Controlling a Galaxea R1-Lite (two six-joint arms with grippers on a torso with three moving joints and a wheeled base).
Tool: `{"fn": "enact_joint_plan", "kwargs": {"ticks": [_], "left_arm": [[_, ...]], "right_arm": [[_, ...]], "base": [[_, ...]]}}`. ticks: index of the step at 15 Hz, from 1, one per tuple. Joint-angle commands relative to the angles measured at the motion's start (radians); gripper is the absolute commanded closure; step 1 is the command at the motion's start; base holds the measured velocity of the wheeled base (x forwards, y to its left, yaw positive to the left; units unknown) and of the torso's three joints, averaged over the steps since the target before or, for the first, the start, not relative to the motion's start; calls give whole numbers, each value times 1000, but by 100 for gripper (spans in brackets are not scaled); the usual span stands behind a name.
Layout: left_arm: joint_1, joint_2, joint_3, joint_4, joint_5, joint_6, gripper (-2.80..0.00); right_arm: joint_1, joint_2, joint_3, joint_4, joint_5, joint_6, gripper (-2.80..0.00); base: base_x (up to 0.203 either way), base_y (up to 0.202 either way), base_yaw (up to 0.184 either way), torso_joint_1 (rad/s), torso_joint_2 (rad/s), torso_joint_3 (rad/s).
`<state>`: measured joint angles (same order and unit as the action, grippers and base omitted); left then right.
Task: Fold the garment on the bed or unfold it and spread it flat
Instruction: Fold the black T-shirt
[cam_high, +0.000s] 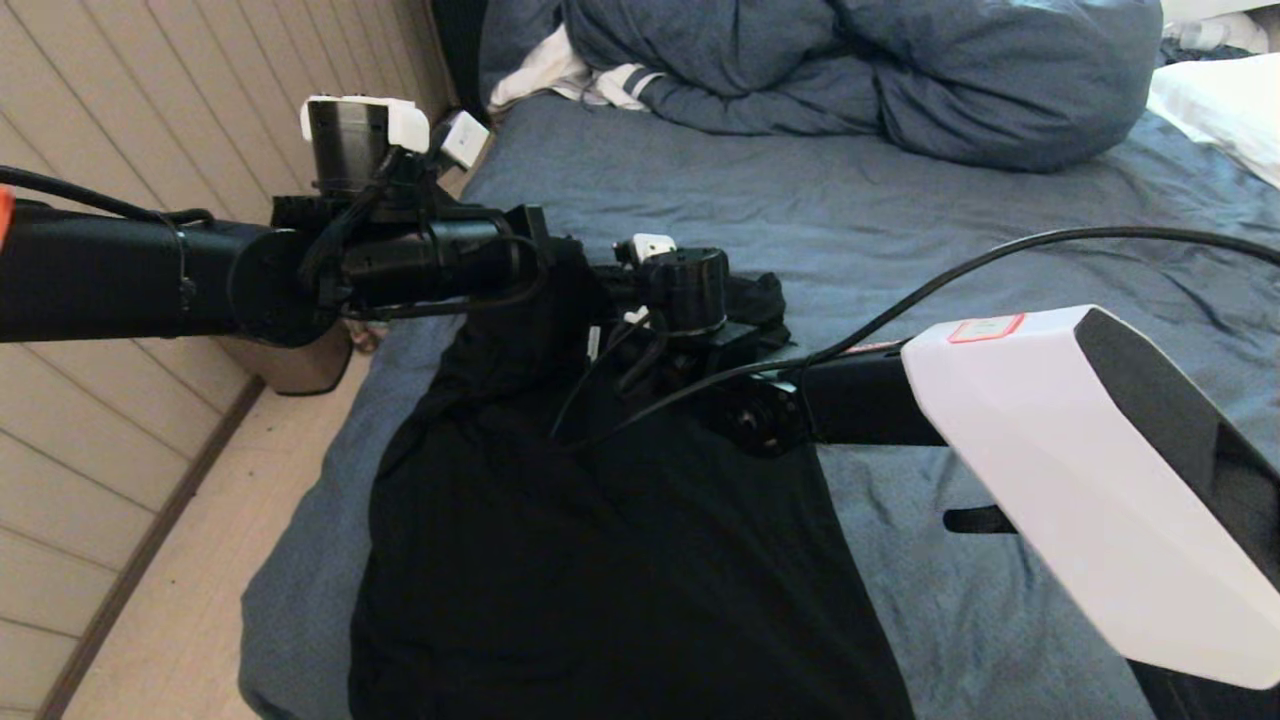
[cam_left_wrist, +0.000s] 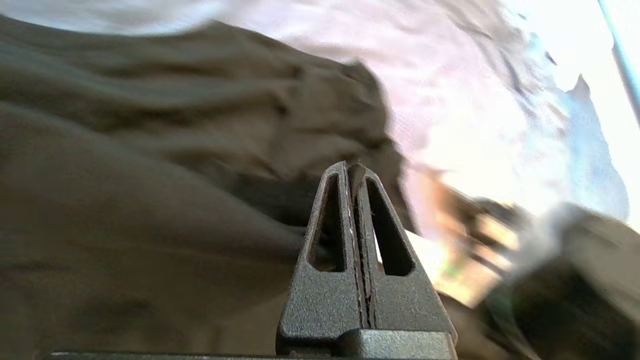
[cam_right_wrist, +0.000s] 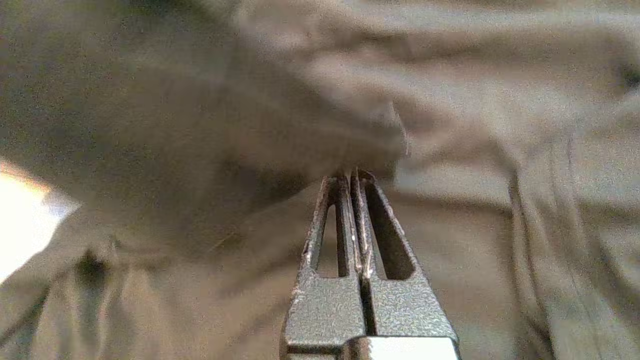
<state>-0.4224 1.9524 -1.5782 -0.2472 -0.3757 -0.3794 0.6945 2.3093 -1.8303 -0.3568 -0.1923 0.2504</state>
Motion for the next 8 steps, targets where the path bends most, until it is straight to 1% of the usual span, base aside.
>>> {"fn": "enact_joint_plan", "kwargs": {"ticks": [1,3,5,8], "left_arm": [[30,81,-55,-3,-2,-3,0],[56,139,-114,1,-2,-2,0],[73,203,-168,5,-2,-1,0],[77,264,-222,9,-2,0,0]], "right_arm": [[-1,-48,61,-7,3,3,0],[3,-77,111,-26,7,7,0],[28,-105,182,-42,10,7,0],[50,-158,275,-84,20,5,0]], "base": [[0,0,0,0,0,0],[0,0,0,0,0,0],[0,0,0,0,0,0],[0,0,0,0,0,0]]}}
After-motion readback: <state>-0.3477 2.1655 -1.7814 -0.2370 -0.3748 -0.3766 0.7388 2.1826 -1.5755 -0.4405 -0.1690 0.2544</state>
